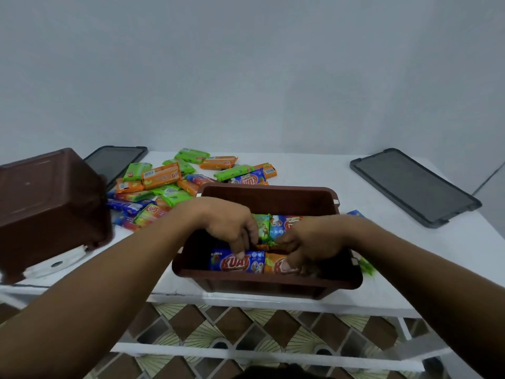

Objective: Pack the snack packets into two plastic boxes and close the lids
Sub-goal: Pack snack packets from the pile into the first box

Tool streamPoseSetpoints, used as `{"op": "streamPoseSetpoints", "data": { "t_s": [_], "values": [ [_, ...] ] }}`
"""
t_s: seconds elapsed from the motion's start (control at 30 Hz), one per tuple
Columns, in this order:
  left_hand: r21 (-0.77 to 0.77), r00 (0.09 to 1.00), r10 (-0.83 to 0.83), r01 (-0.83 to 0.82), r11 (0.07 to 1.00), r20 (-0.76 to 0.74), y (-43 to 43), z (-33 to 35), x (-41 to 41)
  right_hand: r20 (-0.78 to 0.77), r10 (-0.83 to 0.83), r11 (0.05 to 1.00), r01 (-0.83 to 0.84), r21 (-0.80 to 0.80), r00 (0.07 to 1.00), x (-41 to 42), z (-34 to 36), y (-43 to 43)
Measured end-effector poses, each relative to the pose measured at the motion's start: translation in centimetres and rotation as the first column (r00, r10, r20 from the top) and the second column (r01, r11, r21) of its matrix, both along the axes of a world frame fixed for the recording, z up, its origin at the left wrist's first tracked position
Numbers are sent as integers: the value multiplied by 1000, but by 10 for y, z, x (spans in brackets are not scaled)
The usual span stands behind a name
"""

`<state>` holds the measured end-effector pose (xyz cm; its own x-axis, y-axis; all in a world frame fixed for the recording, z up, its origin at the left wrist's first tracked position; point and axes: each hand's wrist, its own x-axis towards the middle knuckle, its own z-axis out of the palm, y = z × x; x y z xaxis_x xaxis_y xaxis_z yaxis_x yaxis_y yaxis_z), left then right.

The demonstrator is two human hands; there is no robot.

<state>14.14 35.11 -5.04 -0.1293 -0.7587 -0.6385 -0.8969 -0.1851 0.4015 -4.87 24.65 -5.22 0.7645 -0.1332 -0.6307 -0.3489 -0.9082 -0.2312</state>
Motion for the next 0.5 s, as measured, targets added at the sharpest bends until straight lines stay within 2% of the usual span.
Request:
{"op": "streamPoseSetpoints", "data": {
  "t_s": [0.1,0.2,0.33,0.5],
  "values": [
    [-214,993,60,-80,973,-98,-13,16,-2,186,-83,996,78,36,979,-6,28,-16],
    [-392,974,105,-178,903,-202,-35,31,-13,387,-212,975,171,139,897,-15,46,-43],
    [-447,953,109,-232,864,-284,-72,41,-33,538,-321,947,267,178,779,-33,57,-85],
    [-441,938,111,-257,860,-330,-114,41,-58,533,-312,950,274,151,786,-57,54,-124]
  ]
}}
